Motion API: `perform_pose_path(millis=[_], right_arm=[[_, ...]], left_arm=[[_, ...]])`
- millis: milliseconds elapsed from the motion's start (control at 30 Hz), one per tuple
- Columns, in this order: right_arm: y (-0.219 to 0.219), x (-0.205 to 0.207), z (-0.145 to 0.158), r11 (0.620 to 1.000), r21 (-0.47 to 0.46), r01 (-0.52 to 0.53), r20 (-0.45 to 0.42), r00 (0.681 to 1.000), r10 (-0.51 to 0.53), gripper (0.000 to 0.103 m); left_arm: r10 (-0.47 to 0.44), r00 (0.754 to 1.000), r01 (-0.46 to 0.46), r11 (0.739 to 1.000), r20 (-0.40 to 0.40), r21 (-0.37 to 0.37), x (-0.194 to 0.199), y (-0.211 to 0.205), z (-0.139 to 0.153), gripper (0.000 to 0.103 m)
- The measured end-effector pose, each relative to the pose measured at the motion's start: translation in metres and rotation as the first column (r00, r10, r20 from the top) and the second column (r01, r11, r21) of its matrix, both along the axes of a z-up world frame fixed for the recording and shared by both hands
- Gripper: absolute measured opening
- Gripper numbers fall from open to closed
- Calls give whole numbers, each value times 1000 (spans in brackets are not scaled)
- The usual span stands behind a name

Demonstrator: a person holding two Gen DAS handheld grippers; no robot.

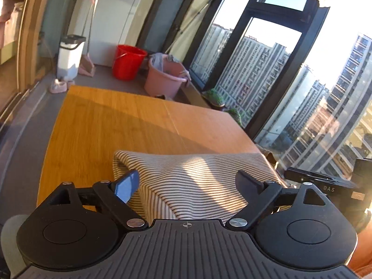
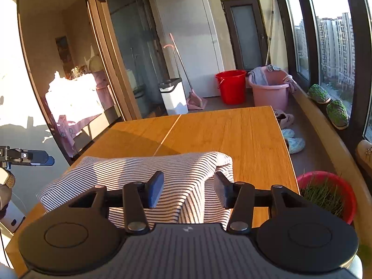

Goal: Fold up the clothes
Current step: 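Open both tools and press the folded sweater flat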

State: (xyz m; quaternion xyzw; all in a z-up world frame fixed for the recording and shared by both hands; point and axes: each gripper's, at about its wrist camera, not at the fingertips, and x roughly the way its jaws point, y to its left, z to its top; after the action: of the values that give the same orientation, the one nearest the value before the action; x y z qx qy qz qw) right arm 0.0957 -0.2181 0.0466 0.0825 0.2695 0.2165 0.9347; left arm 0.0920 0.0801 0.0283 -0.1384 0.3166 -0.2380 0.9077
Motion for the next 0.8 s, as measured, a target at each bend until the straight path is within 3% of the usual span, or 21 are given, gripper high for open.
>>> perform_pose_path(millis=[67,133,200,233,300,467,600,700,800], right_arm=[[14,2,1,997,34,-71,5,997,71,50],[29,9,-12,994,9,-112,-40,993,113,64],[36,20,-35,995,-36,-94,-121,989,89,66],[34,20,-44,996,-31,-88,-112,990,84,66],[30,15,-47,996,-14,-93,-87,992,91,66],[31,9,-46,998,5,-67,-96,993,68,67],[46,-2,-47,996,-29,-90,-76,993,87,84],[58,-10,-49,992,-79,-100,-50,994,96,89],[58,-10,-49,992,-67,-106,-51,993,103,93]], left_arm=[[-37,998,37,999,-48,-5,5,-20,-17,98],[-72,992,72,997,-101,-10,11,-40,-35,100],[-79,986,78,997,-146,-13,16,-52,-54,101],[-64,984,62,998,-165,-13,19,-53,-64,103],[-71,989,70,997,-128,-11,22,-53,-67,103],[-94,988,94,996,-125,-11,37,-47,-68,103],[-91,990,94,995,-105,26,43,-44,-71,103],[-86,992,91,994,-93,57,47,-47,-70,103],[-92,993,99,991,-73,88,46,-49,-71,103]])
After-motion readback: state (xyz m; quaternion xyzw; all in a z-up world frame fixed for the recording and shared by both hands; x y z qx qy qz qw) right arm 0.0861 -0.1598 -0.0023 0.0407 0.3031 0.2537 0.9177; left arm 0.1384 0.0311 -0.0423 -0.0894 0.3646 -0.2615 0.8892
